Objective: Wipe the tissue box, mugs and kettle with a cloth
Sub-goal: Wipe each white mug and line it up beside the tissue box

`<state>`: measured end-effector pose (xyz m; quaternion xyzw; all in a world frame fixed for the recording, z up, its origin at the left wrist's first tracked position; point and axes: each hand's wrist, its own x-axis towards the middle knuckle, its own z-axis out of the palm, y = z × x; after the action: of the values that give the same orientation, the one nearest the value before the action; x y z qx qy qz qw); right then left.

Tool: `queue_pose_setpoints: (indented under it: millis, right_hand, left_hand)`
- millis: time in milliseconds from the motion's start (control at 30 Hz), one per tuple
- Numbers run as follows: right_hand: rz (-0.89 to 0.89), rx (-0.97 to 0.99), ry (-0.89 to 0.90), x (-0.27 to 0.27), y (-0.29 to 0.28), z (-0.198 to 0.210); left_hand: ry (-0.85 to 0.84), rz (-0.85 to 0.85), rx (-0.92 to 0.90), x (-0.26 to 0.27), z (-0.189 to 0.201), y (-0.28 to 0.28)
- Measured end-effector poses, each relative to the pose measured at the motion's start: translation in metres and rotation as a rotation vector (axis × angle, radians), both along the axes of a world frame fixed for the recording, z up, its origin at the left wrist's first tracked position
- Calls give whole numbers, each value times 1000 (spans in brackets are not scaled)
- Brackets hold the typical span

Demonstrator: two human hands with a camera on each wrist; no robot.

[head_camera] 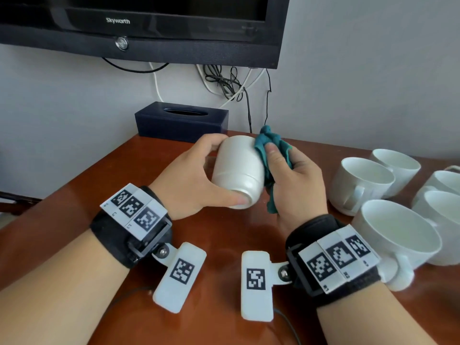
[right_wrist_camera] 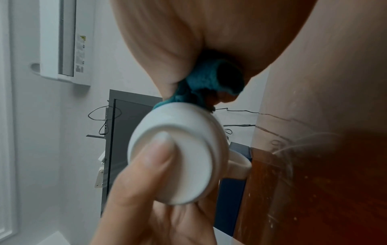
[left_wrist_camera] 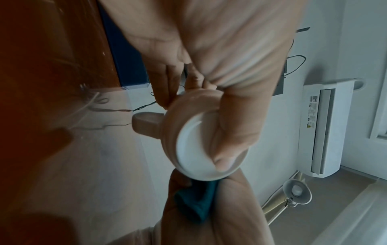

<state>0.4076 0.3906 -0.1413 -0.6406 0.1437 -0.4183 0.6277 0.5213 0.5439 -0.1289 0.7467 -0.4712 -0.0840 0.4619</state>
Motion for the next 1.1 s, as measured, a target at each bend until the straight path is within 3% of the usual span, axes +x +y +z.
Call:
queue_pose_setpoints:
  millis: [267, 533, 767, 1100]
  right_hand:
    - [32, 159, 69, 5, 2, -6]
    - [284, 147, 133, -2, 13, -3]
    - [89, 252, 90, 4, 7, -4]
    - [73, 216, 84, 7, 9, -4]
  left_hand:
    - [117, -5, -186, -1, -1, 0]
    - [200, 183, -396, 10, -3, -2]
    - [219, -45, -196, 0, -4, -2]
    - [52, -199, -117, 3, -2, 0]
